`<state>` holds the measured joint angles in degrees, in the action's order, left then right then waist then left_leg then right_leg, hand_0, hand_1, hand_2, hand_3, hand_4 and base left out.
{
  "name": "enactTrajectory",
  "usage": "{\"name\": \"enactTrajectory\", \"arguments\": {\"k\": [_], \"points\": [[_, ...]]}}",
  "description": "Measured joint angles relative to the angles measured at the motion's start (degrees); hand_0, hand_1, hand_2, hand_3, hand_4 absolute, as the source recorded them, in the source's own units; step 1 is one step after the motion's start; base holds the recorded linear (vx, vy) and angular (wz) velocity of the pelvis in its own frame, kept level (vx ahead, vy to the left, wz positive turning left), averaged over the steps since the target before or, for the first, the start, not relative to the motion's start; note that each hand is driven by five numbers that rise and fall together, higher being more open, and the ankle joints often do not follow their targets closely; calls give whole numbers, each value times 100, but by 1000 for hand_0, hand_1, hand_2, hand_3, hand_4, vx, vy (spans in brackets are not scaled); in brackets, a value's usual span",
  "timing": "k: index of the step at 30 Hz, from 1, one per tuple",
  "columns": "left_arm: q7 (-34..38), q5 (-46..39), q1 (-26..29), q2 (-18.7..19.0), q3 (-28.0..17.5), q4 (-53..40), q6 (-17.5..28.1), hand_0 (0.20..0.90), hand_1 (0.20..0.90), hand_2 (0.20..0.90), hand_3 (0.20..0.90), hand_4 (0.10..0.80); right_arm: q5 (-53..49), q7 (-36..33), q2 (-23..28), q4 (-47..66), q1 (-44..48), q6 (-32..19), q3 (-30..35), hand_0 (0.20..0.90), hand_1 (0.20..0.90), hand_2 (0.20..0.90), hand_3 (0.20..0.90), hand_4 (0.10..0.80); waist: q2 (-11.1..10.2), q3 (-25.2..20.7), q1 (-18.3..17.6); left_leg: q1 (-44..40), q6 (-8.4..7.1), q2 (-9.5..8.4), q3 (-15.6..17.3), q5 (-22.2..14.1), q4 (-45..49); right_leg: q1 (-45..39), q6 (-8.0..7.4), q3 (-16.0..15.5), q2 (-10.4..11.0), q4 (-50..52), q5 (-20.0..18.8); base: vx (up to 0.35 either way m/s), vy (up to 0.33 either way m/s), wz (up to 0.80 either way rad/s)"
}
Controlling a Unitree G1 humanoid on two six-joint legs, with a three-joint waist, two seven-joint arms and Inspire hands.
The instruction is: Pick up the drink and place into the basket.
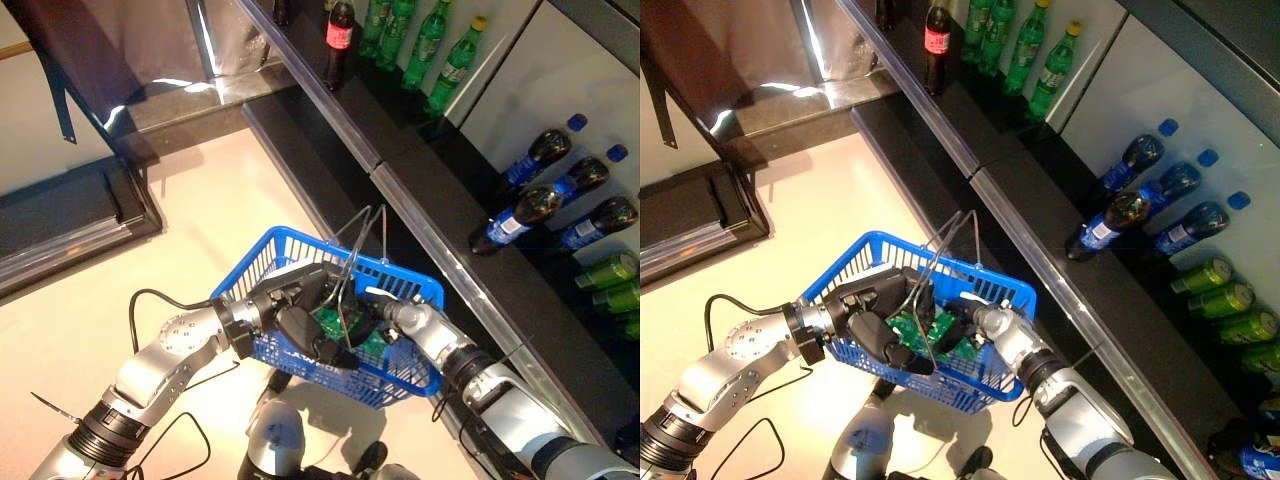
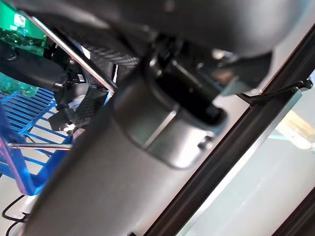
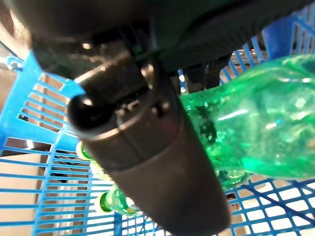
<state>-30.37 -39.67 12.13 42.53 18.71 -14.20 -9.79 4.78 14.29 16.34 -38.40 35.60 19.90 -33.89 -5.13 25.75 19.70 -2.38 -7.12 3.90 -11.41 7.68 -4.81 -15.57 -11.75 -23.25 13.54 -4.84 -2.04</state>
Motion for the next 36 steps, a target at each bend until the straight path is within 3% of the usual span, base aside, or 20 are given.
{"name": "enactTrajectory", "arguments": {"k": [7,14,18,25,32,36], "points": [[353,115,-22,-32,-27,1,1,300,300,300,200,100,31,-338,97,1276,-547,92,144,900,900,900,900,800,-24,-14,-296,34,-22,30,157,2,1,150,9,164,3,1,-22,-20,11,-12],[930,269,-267,-319,-199,11,13,300,300,300,200,100,191,-453,304,2726,-983,-15,729,900,900,900,900,800,-38,-22,-610,-60,-8,112,620,-49,1,284,32,501,-4,1,-57,-17,1,-22],[1415,458,-683,-724,-671,80,169,300,300,300,200,100,-30,-661,407,3406,-1469,-444,1471,900,900,900,900,800,-43,-25,-822,-104,7,156,958,-79,0,432,45,805,-6,2,-112,-37,8,-34],[1876,658,-1279,-1098,-1361,646,860,300,300,300,200,100,-165,-994,695,4107,-2126,-1191,2391,900,900,900,900,800,-50,-29,-1208,-196,6,210,1222,-130,-1,539,60,1094,-22,1,-162,-37,11,-22],[2111,875,-1312,-1046,-1463,649,995,300,300,300,200,100,-407,-1102,737,4289,-2362,-1584,2852,900,900,900,900,800,-37,-38,-1369,-197,34,214,1295,-150,-2,607,63,1190,-19,1,-197,-13,7,-6],[2289,873,-1382,-1232,-1580,685,1129,300,300,300,200,100,-498,-1126,730,4659,-2700,-1889,3051,900,900,900,900,800,-20,-49,-1434,-196,24,211,1401,-148,-2,683,59,1299,-6,1,-217,-33,4,-13]]}}
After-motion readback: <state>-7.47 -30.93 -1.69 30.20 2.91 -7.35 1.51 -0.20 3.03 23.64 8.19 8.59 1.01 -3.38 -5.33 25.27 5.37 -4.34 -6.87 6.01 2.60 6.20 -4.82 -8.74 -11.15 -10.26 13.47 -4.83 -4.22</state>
